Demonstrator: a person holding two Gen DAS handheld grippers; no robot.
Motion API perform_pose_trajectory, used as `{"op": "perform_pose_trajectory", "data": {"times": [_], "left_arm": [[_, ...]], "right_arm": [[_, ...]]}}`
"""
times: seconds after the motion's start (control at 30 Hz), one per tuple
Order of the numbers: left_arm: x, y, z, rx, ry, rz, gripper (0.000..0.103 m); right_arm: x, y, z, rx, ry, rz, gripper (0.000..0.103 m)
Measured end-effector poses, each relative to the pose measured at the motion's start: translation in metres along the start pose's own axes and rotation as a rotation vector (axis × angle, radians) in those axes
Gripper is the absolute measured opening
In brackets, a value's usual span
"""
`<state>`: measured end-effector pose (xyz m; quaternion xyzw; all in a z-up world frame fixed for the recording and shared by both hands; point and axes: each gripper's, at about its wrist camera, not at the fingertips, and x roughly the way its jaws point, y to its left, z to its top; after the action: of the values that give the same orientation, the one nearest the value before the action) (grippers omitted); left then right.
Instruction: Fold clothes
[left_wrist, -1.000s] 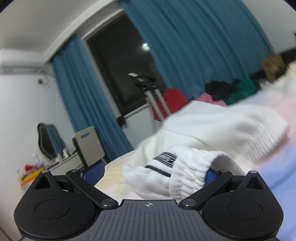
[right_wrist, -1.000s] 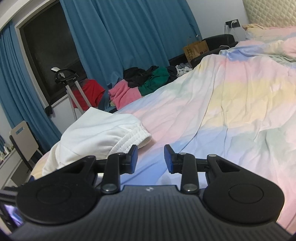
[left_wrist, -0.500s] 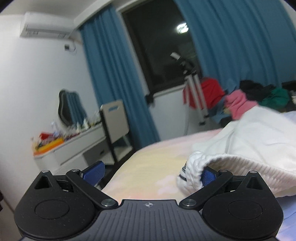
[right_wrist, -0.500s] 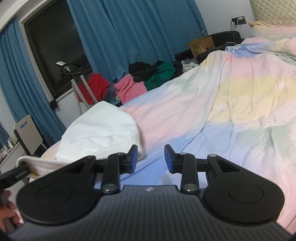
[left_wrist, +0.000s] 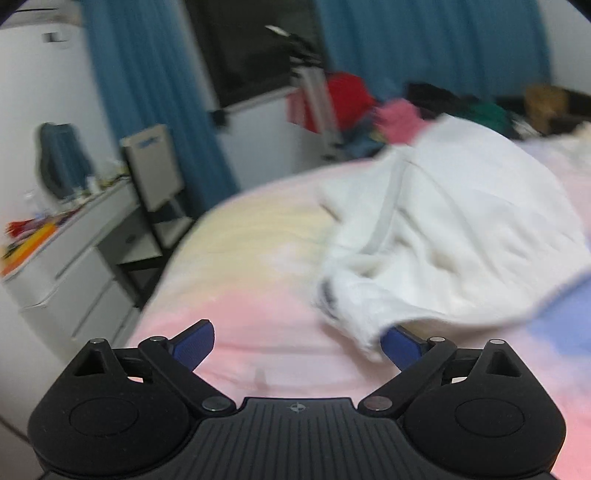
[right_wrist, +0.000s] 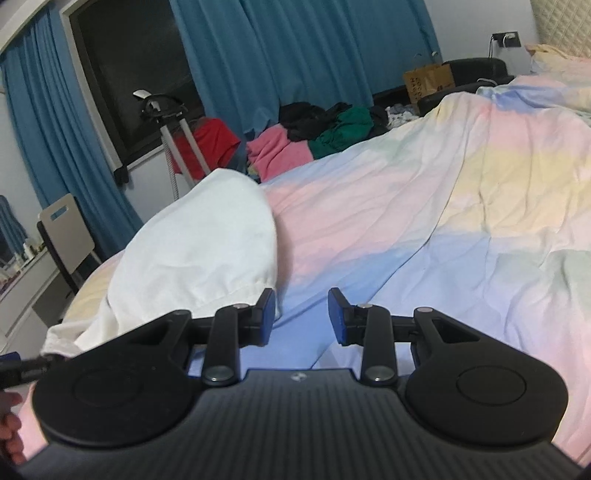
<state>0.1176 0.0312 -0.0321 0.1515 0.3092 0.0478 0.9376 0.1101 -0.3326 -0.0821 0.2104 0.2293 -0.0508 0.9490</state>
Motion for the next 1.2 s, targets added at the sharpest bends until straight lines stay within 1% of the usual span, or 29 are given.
{"op": "perform_pose_trajectory", "data": {"times": [0.1, 0.2, 0.27, 0.33, 0.4, 0.47, 0.53, 0.57, 0.6, 0.67, 0.7, 0.73, 0.8, 0.83, 0.87, 0.9, 0.93, 0.97, 1.0, 1.03, 1.07, 1.1, 1.13, 1.2], "left_arm": [[-0.015, -0.002, -0.018, 0.034, 0.001, -0.047, 0.099], [-0.014, -0.007, -0.036, 0.026, -0.017, -0.085, 0.1], [-0.01, -0.007, -0.043, 0.017, -0.013, -0.099, 0.1], [-0.002, -0.009, -0.047, 0.008, -0.004, -0.113, 0.1], [0.012, -0.018, -0.038, 0.001, -0.039, -0.098, 0.1], [0.024, -0.029, -0.032, 0.007, -0.071, -0.071, 0.1], [0.043, -0.04, -0.023, 0.023, -0.073, 0.003, 0.099], [0.049, -0.042, -0.02, 0.006, -0.075, 0.04, 0.098], [0.054, -0.041, -0.016, -0.026, -0.086, 0.062, 0.094], [0.058, -0.032, -0.009, -0.12, -0.106, 0.078, 0.086], [0.056, -0.023, -0.008, -0.17, -0.12, 0.063, 0.078], [0.053, -0.013, -0.007, -0.22, -0.134, 0.048, 0.075], [0.048, 0.006, -0.004, -0.32, -0.163, 0.018, 0.048], [0.047, 0.013, -0.003, -0.35, -0.158, -0.006, 0.041], [0.045, 0.021, -0.002, -0.381, -0.154, -0.03, 0.029], [0.044, 0.028, -0.002, -0.411, -0.15, -0.054, 0.021], [0.038, 0.036, -0.004, -0.446, -0.163, -0.062, 0.016], [0.034, 0.042, -0.004, -0.467, -0.178, -0.064, 0.013], [0.027, 0.049, -0.004, -0.488, -0.194, -0.065, 0.013], [0.02, 0.056, -0.004, -0.509, -0.211, -0.066, 0.012], [0.015, 0.062, -0.003, -0.533, -0.217, -0.076, 0.012], [0.009, 0.068, -0.003, -0.557, -0.224, -0.086, 0.011], [0.003, 0.073, -0.002, -0.573, -0.237, -0.096, 0.011], [-0.005, 0.078, -0.002, -0.572, -0.26, -0.097, 0.011]], "right_arm": [[0.005, 0.001, -0.004, 0.0, 0.039, 0.03, 0.036], [0.013, -0.001, -0.009, 0.014, 0.112, 0.064, 0.038], [0.017, -0.001, -0.012, 0.015, 0.146, 0.056, 0.044], [0.022, -0.002, -0.015, 0.022, 0.185, 0.042, 0.045], [0.028, -0.005, -0.019, 0.079, 0.238, 0.025, 0.046], [0.031, -0.005, -0.022, 0.111, 0.257, 0.03, 0.046], [0.032, -0.005, -0.026, 0.138, 0.273, 0.035, 0.046], [0.033, -0.001, -0.027, 0.118, 0.269, 0.025, 0.046], [0.033, 0.003, -0.028, 0.088, 0.263, 0.01, 0.046], [0.034, 0.011, -0.031, 0.038, 0.243, 0.006, 0.046], [0.034, 0.015, -0.032, 0.024, 0.229, 0.016, 0.046], [0.034, 0.019, -0.033, 0.013, 0.215, 0.029, 0.046], [0.035, 0.029, -0.034, -0.02, 0.194, 0.045, 0.046], [0.036, 0.034, -0.034, -0.046, 0.188, 0.045, 0.046], [0.036, 0.039, -0.034, -0.071, 0.182, 0.046, 0.046], [0.037, 0.046, -0.036, -0.093, 0.183, 0.046, 0.046], [0.037, 0.051, -0.038, -0.115, 0.184, 0.053, 0.046], [0.036, 0.057, -0.04, -0.139, 0.185, 0.062, 0.046], [0.036, 0.063, -0.043, -0.162, 0.186, 0.07, 0.046], [0.035, 0.069, -0.045, -0.186, 0.187, 0.079, 0.051], [0.034, 0.074, -0.048, -0.209, 0.173, 0.076, 0.059], [0.034, 0.078, -0.05, -0.226, 0.152, 0.068, 0.061], [0.036, 0.082, -0.051, -0.24, 0.135, 0.065, 0.062], [0.048, 0.09, -0.049, -0.252, 0.14, 0.074, 0.062]]}}
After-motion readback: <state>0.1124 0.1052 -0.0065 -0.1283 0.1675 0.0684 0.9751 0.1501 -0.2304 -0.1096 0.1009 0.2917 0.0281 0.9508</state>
